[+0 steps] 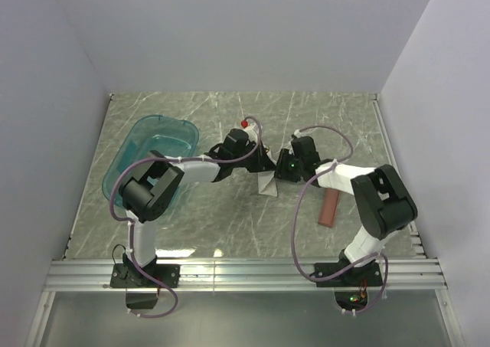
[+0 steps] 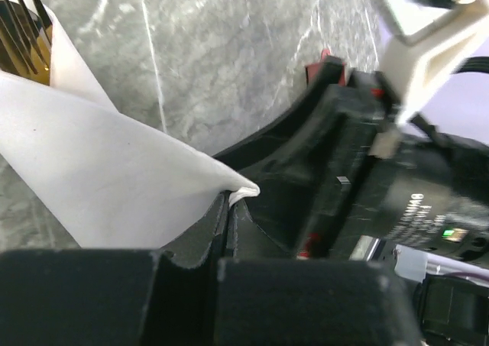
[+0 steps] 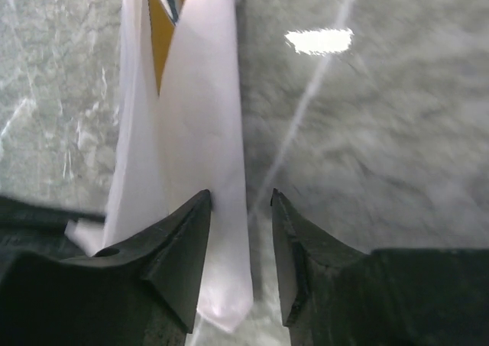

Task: Place the utensils on the paper napkin and roll it up

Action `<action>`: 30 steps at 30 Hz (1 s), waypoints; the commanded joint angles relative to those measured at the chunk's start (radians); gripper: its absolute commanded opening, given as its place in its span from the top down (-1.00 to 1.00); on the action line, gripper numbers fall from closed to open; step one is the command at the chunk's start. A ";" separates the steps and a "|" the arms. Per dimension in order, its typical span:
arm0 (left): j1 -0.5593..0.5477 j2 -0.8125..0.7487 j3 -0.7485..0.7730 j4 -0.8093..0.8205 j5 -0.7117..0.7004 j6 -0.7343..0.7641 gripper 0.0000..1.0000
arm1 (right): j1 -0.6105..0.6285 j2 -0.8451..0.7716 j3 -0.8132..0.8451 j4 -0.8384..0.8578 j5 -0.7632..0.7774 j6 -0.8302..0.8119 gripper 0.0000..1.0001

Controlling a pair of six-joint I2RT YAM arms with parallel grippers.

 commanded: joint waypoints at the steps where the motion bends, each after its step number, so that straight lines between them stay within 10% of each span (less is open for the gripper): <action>1: 0.000 0.019 0.007 0.023 -0.016 0.034 0.99 | -0.010 -0.121 -0.050 0.010 0.003 0.005 0.07; 12: -0.002 0.033 0.032 -0.009 -0.030 0.040 0.99 | 0.009 -0.308 -0.239 0.200 -0.074 0.054 -0.11; 30: 0.000 0.065 0.083 0.006 0.016 0.010 0.99 | 0.110 -0.164 -0.179 0.270 0.015 0.070 -0.16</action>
